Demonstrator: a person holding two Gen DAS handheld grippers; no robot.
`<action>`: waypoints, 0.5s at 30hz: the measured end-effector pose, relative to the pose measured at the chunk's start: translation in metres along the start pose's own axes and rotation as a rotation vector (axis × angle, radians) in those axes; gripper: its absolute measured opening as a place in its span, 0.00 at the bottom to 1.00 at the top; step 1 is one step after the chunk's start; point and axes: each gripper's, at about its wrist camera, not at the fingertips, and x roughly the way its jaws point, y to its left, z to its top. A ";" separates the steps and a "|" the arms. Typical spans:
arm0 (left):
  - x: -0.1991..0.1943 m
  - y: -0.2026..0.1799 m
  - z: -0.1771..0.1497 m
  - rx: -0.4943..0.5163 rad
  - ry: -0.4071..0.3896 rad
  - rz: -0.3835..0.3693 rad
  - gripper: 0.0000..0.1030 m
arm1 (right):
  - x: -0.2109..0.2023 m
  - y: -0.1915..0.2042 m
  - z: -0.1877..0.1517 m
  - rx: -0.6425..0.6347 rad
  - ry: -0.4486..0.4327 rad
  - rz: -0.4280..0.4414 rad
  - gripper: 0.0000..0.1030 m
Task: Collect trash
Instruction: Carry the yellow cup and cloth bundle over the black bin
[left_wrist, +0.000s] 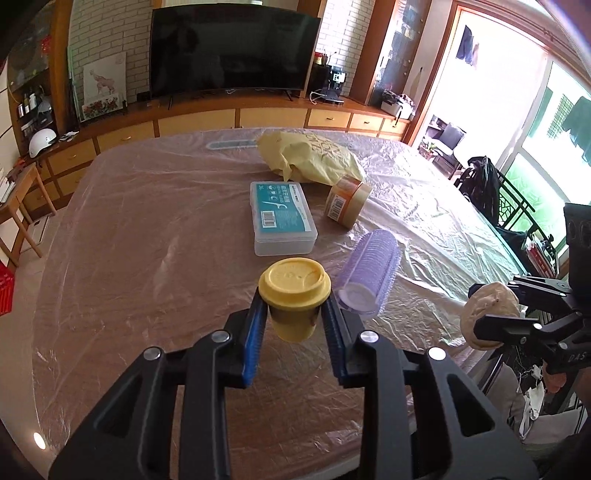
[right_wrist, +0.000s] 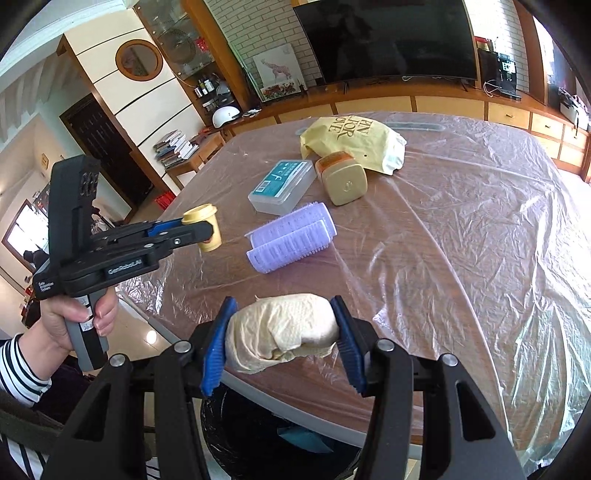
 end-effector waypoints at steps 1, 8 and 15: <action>-0.002 0.000 -0.002 -0.003 -0.005 0.001 0.31 | -0.001 0.000 0.000 0.002 -0.002 -0.002 0.49; -0.020 -0.006 -0.006 -0.018 -0.037 0.000 0.31 | -0.011 -0.004 0.002 0.028 -0.025 -0.014 0.49; -0.039 -0.013 -0.012 -0.018 -0.064 -0.013 0.31 | -0.022 -0.005 0.002 0.046 -0.047 -0.014 0.49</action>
